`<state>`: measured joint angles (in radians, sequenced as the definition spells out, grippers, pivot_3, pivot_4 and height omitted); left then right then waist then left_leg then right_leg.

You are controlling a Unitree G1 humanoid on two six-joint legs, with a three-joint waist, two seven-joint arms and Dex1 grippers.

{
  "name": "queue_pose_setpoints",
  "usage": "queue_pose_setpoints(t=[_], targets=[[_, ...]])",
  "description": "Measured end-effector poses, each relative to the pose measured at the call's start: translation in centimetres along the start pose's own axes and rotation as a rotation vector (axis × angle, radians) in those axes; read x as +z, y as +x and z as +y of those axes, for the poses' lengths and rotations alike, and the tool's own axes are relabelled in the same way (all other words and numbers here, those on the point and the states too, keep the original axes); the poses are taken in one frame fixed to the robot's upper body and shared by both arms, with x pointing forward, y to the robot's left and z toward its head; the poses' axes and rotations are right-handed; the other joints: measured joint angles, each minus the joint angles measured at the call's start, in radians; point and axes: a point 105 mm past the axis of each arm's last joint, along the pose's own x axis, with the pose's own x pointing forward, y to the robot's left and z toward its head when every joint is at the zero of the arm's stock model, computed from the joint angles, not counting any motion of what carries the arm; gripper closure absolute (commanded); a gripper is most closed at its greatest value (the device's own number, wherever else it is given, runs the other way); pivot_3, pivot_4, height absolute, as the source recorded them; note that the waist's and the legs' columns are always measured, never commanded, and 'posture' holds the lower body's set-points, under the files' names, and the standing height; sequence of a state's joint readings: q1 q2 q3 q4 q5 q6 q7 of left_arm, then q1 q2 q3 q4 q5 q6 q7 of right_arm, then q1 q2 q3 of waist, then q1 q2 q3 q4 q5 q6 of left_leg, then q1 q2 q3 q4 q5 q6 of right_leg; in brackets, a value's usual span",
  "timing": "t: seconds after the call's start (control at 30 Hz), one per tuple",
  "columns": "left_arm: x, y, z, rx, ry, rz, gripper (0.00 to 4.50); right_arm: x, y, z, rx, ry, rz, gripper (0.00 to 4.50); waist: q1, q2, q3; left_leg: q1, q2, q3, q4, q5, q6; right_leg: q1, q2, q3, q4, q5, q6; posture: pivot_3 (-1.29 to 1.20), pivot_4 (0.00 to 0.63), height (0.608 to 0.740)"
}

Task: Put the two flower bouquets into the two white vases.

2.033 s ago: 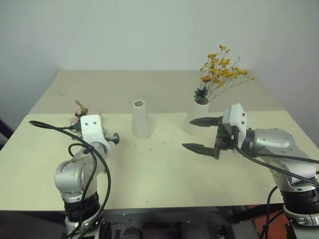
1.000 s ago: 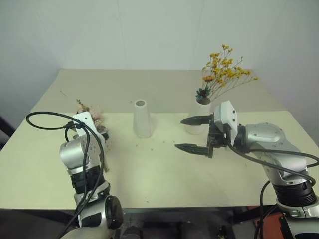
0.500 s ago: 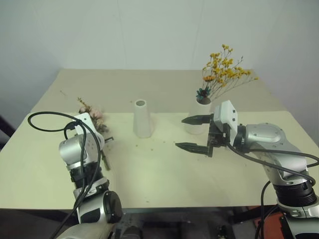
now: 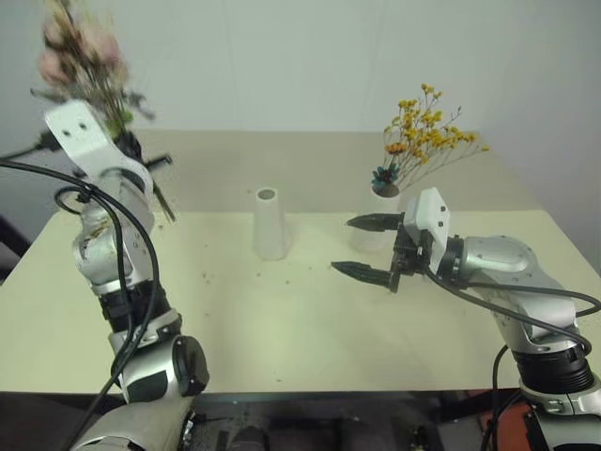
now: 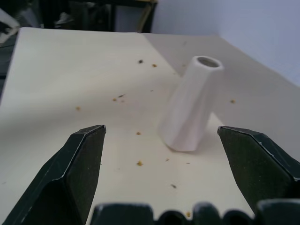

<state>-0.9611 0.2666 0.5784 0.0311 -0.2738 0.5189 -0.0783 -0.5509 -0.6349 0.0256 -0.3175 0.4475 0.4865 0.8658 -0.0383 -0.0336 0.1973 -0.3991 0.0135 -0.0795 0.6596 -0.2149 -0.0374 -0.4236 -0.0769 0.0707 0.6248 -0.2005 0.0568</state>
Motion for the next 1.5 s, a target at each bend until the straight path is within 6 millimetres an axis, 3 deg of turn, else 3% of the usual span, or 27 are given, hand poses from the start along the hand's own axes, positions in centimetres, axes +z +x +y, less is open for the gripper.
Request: queue_pose_setpoints(t=[0.1,0.17,0.23,0.3,0.4,0.57,1.07,1.5], targets=[[3.1,0.4,-1.9,-0.232,-0.134,-0.179,4.40,-0.6,-0.1,-0.3,-0.050,0.007,0.016,0.00,0.000,0.000,0.000,0.000,0.000,0.000,0.000,0.000,0.000,0.000,0.000,0.000,0.000,0.000,0.000,0.00,0.150,0.740],[5.0,0.7,-1.9,-0.327,-0.206,-0.288,4.40,-1.0,-0.1,-0.2,-0.066,0.014,0.023,0.00,-0.003,0.000,0.000,0.000,0.000,0.000,0.000,0.000,0.000,0.000,0.000,0.000,0.000,0.000,0.000,0.00,0.150,0.740],[5.6,1.0,-1.9,-0.422,-0.277,-0.338,4.40,-1.2,-0.3,0.0,-0.076,0.016,0.026,0.00,-0.004,0.000,0.000,0.001,0.000,0.000,0.000,0.000,0.000,0.001,0.000,0.000,0.000,0.000,0.000,0.00,0.150,0.740],[4.8,1.3,-1.7,-0.502,-0.319,-0.341,4.40,-1.2,-0.3,0.2,-0.081,0.015,0.026,0.00,-0.005,0.000,0.000,0.002,0.000,0.000,0.000,0.000,0.000,0.001,0.000,0.000,0.001,-0.001,0.001,0.00,0.150,0.740],[1.7,1.7,-1.7,-0.558,-0.357,-0.274,4.40,-1.1,-0.5,0.3,-0.095,0.008,0.023,0.00,-0.004,0.000,0.000,0.001,0.000,0.000,0.000,0.000,0.000,0.001,0.000,0.000,0.000,-0.001,0.001,0.00,0.150,0.740],[-2.0,1.6,-2.9,-0.701,-0.499,-0.173,4.40,-1.1,-1.0,0.3,-0.142,-0.002,0.028,0.00,-0.004,0.000,0.000,-0.003,0.000,0.000,0.000,0.000,0.001,-0.001,0.000,-0.001,-0.001,0.000,0.000,0.00,0.150,0.740],[-3.5,1.9,-6.2,-0.820,-0.562,-0.111,4.40,-1.0,-2.0,0.9,-0.194,-0.022,0.061,0.00,-0.006,0.000,0.000,-0.001,0.000,0.000,0.000,0.000,0.001,-0.001,0.000,0.000,0.001,-0.005,0.008,0.00,0.150,0.740],[-5.8,1.6,-7.1,-0.795,-0.595,-0.073,4.40,-1.2,-2.0,1.0,-0.209,-0.023,0.069,0.00,-0.006,0.000,0.000,-0.001,0.000,0.000,0.000,0.000,0.001,-0.001,0.000,0.000,0.001,-0.005,0.008,0.00,0.150,0.740]])
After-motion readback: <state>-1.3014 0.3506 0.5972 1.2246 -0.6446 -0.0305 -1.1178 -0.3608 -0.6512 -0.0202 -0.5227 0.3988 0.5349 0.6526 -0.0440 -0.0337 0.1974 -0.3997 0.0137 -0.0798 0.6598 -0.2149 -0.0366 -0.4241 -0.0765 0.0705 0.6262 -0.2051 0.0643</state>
